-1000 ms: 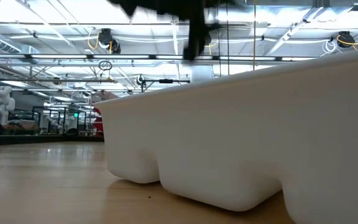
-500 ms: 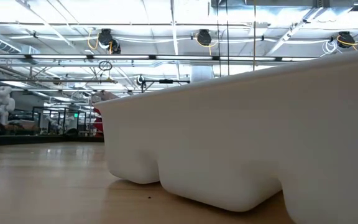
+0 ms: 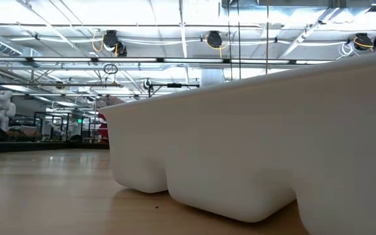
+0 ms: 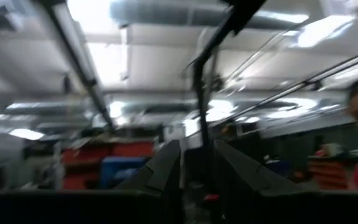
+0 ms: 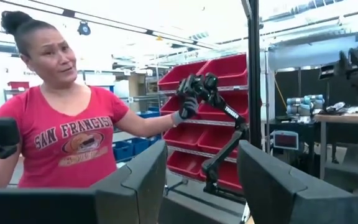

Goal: Sort silverware
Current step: Return to Home Position

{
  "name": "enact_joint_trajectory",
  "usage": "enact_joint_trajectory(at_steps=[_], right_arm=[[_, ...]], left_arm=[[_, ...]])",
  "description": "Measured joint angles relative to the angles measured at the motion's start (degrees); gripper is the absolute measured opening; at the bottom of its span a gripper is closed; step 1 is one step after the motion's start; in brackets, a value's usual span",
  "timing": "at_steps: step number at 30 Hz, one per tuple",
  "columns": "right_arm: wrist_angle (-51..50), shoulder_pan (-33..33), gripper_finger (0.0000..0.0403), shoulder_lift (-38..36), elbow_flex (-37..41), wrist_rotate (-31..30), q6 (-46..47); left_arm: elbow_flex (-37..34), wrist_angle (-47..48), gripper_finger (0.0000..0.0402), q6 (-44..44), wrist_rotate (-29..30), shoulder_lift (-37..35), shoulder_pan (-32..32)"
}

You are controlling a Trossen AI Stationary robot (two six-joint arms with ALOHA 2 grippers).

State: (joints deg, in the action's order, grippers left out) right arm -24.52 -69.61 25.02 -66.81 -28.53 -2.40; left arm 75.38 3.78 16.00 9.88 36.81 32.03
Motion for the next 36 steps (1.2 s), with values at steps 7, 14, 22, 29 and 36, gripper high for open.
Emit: enact_joint_trajectory(at_steps=[7, 14, 22, 29, 36], right_arm=[[-7.35, 0.01, 0.0183, -0.53, 0.0, -9.47, 5.44], [-8.12, 0.04, 0.0183, -7.35, 0.11, -11.65, 0.73], [-8.6, 1.14, 0.0183, -21.52, 1.98, -10.47, -1.65], [-6.41, 4.43, 0.0183, -22.37, 9.07, -8.81, -3.88], [21.79, 5.19, 0.0183, -23.39, 31.42, -7.44, -10.01]], left_arm=[[-0.08, 7.99, 0.0102, 0.04, 16.71, -2.16, 0.0], [0.05, 9.85, 0.0102, 0.09, 21.12, -11.81, -0.02], [-1.62, 22.02, 0.0102, -9.89, 23.42, -20.98, -0.97], [-14.44, 22.08, 0.0102, -17.3, 24.67, -26.61, -5.47], [-38.32, 3.04, 0.0102, -22.23, 17.97, -31.98, -8.35]])
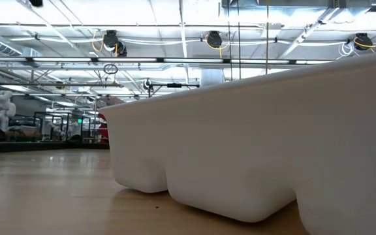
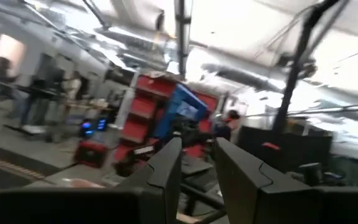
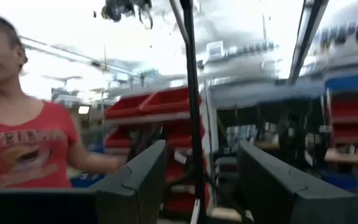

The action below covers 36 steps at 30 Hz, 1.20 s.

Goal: Sort silverware
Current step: Return to Home Position

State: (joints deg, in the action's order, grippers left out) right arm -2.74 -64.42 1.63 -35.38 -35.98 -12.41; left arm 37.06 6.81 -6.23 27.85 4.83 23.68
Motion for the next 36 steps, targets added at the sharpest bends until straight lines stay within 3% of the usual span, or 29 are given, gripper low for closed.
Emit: enact_joint_trajectory(at_steps=[7, 14, 21, 25, 29, 33, 36], right_arm=[[31.3, 0.0, 0.0183, -0.16, 21.41, -0.22, -7.55], [46.75, 0.0, 0.0183, -0.26, 34.77, -2.78, -6.0], [37.72, -0.02, 0.0183, -0.11, 34.63, -7.65, 0.3], [37.52, -0.02, 0.0183, -0.14, 34.58, -17.44, 4.18], [35.23, -0.02, 0.0183, -0.11, 34.58, -27.08, 6.2], [34.77, 0.0, 0.0183, -0.14, 34.58, -37.25, 6.88], [33.62, -0.16, 0.0183, -0.11, 34.58, -40.08, 13.2]], left_arm=[[-21.48, -25.39, 0.0102, -0.88, 0.04, -2.42, -0.04], [-31.3, -31.44, 0.0102, -2.51, 3.47, -3.09, -0.04], [-34.81, -31.93, 0.0102, -2.52, 8.2, -3.2, -0.04], [-34.8, -28.67, 0.0102, -2.8, 8.48, -3.26, -0.04], [-34.89, -20.08, 0.0102, -10.22, 10.65, -3.19, -0.04], [-34.87, -19.46, 0.0102, -12.86, 12.99, -3.2, -0.04], [-34.87, -19.96, 0.0102, -16.58, 13.89, -3.2, -0.04]])
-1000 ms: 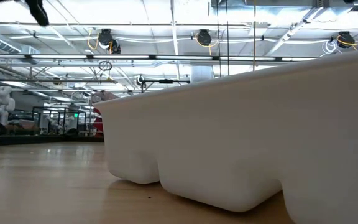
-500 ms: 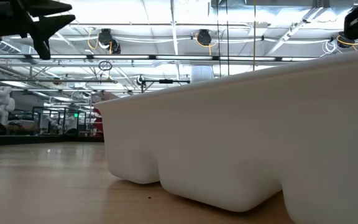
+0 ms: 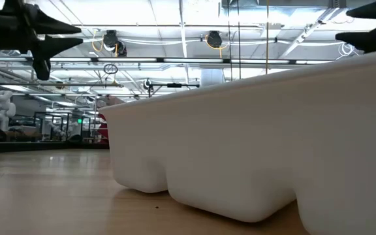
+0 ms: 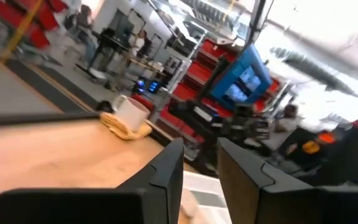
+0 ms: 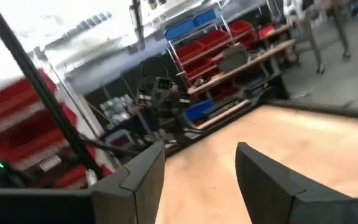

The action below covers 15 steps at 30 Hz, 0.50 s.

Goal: Sort silverware
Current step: Return to Home Position

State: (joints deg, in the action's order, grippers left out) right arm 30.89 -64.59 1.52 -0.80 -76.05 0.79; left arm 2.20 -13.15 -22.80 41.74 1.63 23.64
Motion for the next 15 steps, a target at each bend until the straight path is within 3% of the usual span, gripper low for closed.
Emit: enact_joint_trajectory(at_steps=[2, 5, 10, 15], right_arm=[[-0.97, 0.01, 0.0183, -0.02, -0.02, 1.46, 2.03], [-2.54, -0.01, 0.0183, 0.03, 0.0, 11.81, -0.82], [3.82, -0.01, 0.0183, 0.02, 0.0, 28.98, -4.19], [12.52, -0.01, 0.0183, 0.02, -0.4, 37.21, -13.27]], left_arm=[[0.0, -0.07, 0.0102, -3.54, -2.23, 0.0, 0.0], [0.0, -1.18, 0.0102, -5.23, -5.0, 0.0, 0.0], [0.0, -5.84, 0.0102, 0.14, -5.45, 0.0, 0.0], [0.07, -11.75, 0.0102, 2.55, -4.01, 0.0, -0.01]])
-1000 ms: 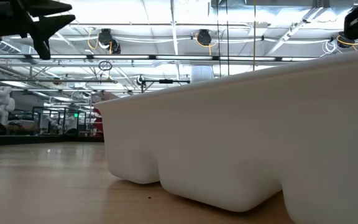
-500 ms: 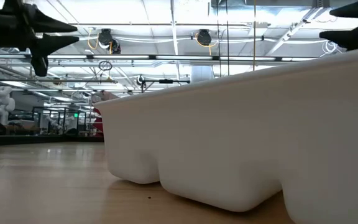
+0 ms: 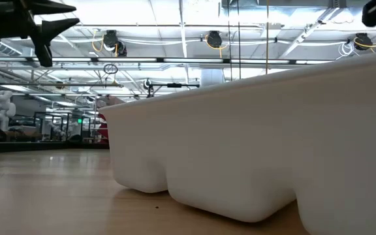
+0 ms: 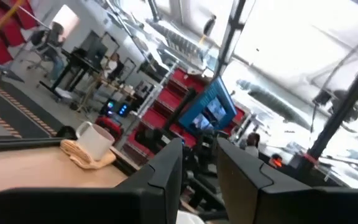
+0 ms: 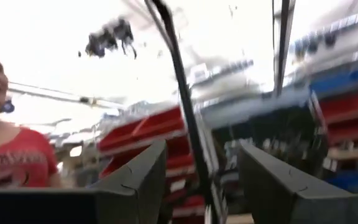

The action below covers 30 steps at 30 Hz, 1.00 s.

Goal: Sort silverware
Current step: Return to Home Position

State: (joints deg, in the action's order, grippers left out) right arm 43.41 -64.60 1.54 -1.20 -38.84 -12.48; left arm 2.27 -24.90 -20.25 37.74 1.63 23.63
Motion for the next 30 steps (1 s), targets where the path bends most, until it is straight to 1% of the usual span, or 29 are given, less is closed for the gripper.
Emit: enact_joint_trajectory(at_steps=[2, 4, 6, 8, 10, 12, 14, 15, 16, 17, 18, 19, 20, 22, 24, 25, 28, 29, 30], right_arm=[[2.9, 0.0, 0.0183, -0.02, -1.25, 0.1, -4.39], [4.93, 0.02, 0.0183, -0.02, -2.97, 0.14, -8.74], [4.81, 0.0, 0.0183, -0.11, -5.52, 0.6, -12.08], [1.68, 0.0, 0.0183, -0.71, -8.51, 3.62, -13.82], [-5.59, 0.0, 0.0183, -1.31, -12.38, 6.93, -13.89], [-16.79, 0.0, 0.0183, -1.29, -16.94, 10.57, -12.68], [-27.35, 0.0, 0.0183, -1.27, -21.6, 17.79, -11.27], [-31.06, 0.0, 0.0183, -1.27, -23.34, 21.38, -11.15], [-34.32, 0.0, 0.0183, -1.27, -24.55, 23.81, -11.13], [-37.58, 0.0, 0.0183, -1.27, -25.1, 24.59, -10.5], [-41.02, 0.0, 0.0183, -1.28, -25.1, 24.48, -8.57], [-43.36, 0.06, 0.0183, -1.29, -24.43, 23.57, -5.76], [-43.21, 0.11, 0.0183, -1.29, -23.0, 22.46, -3.73], [-36.37, 0.11, 0.0183, -1.29, -18.47, 19.1, -2.99], [-28.24, 0.13, 0.0183, -1.31, -13.37, 17.96, -3.47], [-23.95, 0.13, 0.0183, -1.31, -10.78, 18.45, -3.49], [-9.96, 0.11, 0.0183, -1.33, -2.5, 19.31, -3.23], [-6.81, 0.12, 0.0183, -1.34, 0.27, 19.22, -3.12], [-10.01, 0.13, 0.0183, -1.32, 0.37, 18.78, -2.31]], left_arm=[[0.0, -0.44, 0.0102, -1.04, 1.14, -0.03, 0.01], [-0.01, -0.5, 0.0102, -1.05, 0.03, -0.02, -0.03], [-0.01, -1.12, 0.0102, 0.85, -1.57, 0.0, 0.01], [-0.01, -4.51, 0.0102, 2.38, -2.57, 0.02, 0.01], [-0.01, -8.78, 0.0102, 4.07, -6.07, -0.02, -0.04], [-0.01, -13.82, 0.0102, 7.39, -10.94, 0.02, 0.01], [0.02, -19.39, 0.0102, 11.64, -17.98, -0.04, 0.0], [0.06, -20.82, 0.0102, 13.9, -22.19, -0.15, -0.03], [0.06, -20.93, 0.0102, 15.98, -26.34, -0.4, 0.01], [0.06, -20.13, 0.0102, 17.25, -29.29, -0.64, 0.01], [-0.09, -18.48, 0.0102, 17.23, -30.26, -0.86, 0.02], [-0.64, -16.95, 0.0102, 15.95, -29.26, -1.0, 0.01], [-1.62, -15.7, 0.0102, 14.18, -26.88, -0.97, 0.01], [-1.87, -10.7, 0.0102, 11.23, -21.01, -0.86, 0.01], [-1.87, -8.03, 0.0102, 8.66, -15.65, -0.9, 0.01], [-1.87, -7.0, 0.0102, 8.01, -14.44, -0.9, -0.04], [-1.87, -5.18, 0.0102, 7.09, -13.97, -0.91, 0.01], [-1.87, -5.17, 0.0102, 7.01, -13.87, -0.9, 0.01], [-1.87, -4.8, 0.0102, 7.03, -13.83, -0.96, 0.01]])
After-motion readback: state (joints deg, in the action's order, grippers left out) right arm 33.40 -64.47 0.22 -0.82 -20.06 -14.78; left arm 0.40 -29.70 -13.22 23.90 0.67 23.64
